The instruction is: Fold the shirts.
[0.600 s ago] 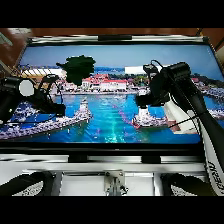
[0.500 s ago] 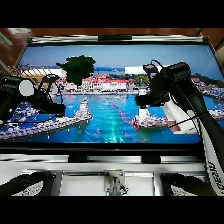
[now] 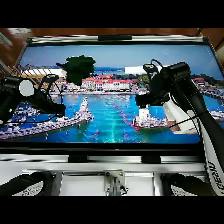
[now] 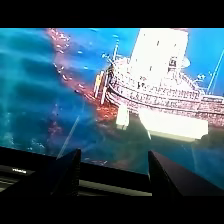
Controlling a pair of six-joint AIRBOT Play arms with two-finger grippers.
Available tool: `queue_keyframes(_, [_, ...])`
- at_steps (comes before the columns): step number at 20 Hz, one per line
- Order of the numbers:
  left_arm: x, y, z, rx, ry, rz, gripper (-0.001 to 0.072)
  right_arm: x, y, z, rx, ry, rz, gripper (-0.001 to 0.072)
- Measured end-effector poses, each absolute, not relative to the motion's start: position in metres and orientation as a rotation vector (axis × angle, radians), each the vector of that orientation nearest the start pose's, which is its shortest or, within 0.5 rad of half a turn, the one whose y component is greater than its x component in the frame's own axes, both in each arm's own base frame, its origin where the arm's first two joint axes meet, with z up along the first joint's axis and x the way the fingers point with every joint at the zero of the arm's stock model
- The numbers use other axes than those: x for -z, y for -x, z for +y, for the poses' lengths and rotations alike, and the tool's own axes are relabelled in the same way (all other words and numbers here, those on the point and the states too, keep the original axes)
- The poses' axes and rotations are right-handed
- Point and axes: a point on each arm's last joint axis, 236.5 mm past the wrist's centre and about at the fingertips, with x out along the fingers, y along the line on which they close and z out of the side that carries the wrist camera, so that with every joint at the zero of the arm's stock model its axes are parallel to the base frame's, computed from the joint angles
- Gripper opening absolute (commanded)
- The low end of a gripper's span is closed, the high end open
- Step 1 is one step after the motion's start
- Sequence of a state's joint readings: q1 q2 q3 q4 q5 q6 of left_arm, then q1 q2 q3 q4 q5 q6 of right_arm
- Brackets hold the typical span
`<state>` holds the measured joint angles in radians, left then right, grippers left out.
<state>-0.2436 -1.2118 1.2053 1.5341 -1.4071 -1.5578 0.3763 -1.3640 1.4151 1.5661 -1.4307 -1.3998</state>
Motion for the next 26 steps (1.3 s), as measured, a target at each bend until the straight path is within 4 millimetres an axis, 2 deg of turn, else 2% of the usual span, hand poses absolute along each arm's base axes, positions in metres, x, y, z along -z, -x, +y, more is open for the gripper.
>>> queue_keyframes(7, [-0.036,-0.328,-0.092,0.243,-0.142,1.386,0.0548,-0.049,-0.356,0.144,-0.207,0.105,1.380,0.0540])
queue_keyframes(11, [-0.042,-0.346,-0.117,0.301,-0.053,1.297,0.0537,-0.049,-0.356,0.146,-0.212,0.098,1.380,0.0540])
queue_keyframes(13, [-0.046,-0.363,-0.133,0.332,0.009,1.223,0.0540,-0.049,-0.358,0.147,-0.210,0.087,1.371,0.0540])
queue_keyframes(14, [-0.050,-0.376,-0.139,0.339,0.035,1.178,0.0541,-0.050,-0.361,0.149,-0.210,0.079,1.359,0.0540])
queue_keyframes(16, [-0.060,-0.414,-0.142,0.325,0.081,1.067,0.0541,-0.051,-0.365,0.152,-0.210,0.060,1.337,0.0540])
queue_keyframes(20, [-0.074,-0.504,-0.125,0.255,0.122,0.902,0.0541,-0.055,-0.375,0.163,-0.234,0.018,1.290,0.0539])
queue_keyframes(22, [-0.064,-0.547,-0.113,0.221,0.131,0.868,0.0541,-0.057,-0.378,0.167,-0.246,0.004,1.275,0.0540])
queue_keyframes(24, [-0.043,-0.578,-0.107,0.202,0.134,0.865,0.0541,-0.058,-0.380,0.169,-0.256,0.003,1.266,0.0539])
queue_keyframes(26, [-0.021,-0.597,-0.105,0.191,0.137,0.874,0.0541,-0.058,-0.381,0.170,-0.267,0.009,1.256,0.0540])
